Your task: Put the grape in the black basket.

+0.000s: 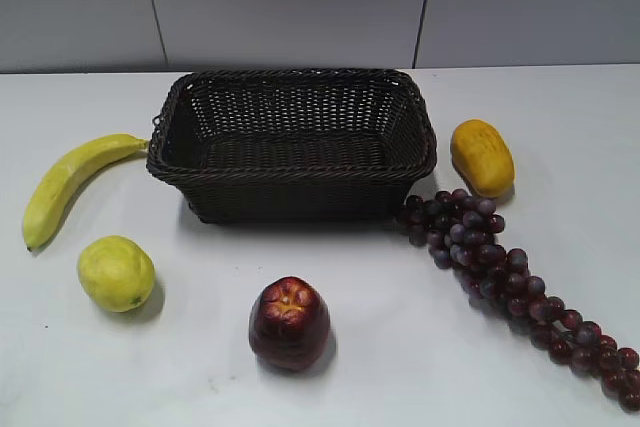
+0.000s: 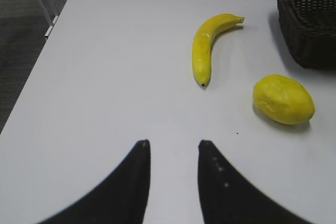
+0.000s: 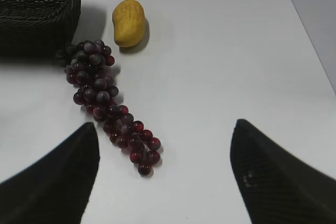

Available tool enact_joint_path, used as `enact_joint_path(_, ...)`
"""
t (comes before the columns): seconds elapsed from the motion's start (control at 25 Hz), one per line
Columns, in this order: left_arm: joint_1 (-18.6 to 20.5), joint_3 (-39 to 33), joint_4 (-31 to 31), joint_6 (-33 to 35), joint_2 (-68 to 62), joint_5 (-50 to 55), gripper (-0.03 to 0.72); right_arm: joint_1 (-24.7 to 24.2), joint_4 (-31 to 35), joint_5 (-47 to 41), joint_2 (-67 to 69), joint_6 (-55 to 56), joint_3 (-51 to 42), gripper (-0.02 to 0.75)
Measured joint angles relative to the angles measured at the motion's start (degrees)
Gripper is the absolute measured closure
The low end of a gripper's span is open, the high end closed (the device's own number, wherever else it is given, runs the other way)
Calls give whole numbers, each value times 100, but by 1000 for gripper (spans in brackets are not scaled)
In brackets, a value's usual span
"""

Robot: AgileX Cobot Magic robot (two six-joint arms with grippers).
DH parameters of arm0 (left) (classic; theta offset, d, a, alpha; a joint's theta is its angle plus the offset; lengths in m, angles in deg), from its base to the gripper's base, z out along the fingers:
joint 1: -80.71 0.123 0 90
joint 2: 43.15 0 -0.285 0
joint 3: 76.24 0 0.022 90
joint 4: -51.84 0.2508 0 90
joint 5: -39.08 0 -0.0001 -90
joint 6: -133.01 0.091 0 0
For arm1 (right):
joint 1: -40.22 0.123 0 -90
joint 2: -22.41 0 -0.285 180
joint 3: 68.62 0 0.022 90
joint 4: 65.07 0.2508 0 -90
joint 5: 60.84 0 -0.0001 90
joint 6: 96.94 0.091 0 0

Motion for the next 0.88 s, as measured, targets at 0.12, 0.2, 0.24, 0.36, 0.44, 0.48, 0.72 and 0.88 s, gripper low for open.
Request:
enact_joint_path(0.12, 0, 0, 0, 0, 0, 0, 455, 0, 0, 0, 0, -6, 0, 146)
enact_joint_path(0.2, 0, 0, 0, 0, 0, 0, 455, 0, 0, 0, 0, -6, 0, 146)
enact_joint_path(0.24, 0, 0, 0, 0, 0, 0, 455, 0, 0, 0, 0, -6, 0, 146)
enact_joint_path(0.36, 0, 0, 0, 0, 0, 0, 455, 0, 0, 0, 0, -6, 0, 146)
enact_joint_path(0.44, 0, 0, 0, 0, 0, 0, 455, 0, 0, 6, 5, -6, 0, 147)
enact_joint_path(0.48, 0, 0, 0, 0, 0, 0, 455, 0, 15, 12, 41, 2, 5, 147)
enact_joint_path(0.72, 0, 0, 0, 0, 0, 0, 455, 0, 27, 841, 550, 2, 95, 148)
enact_joint_path(0.88, 0, 0, 0, 0, 0, 0, 455, 0, 46, 2042, 1143, 2, 56, 148)
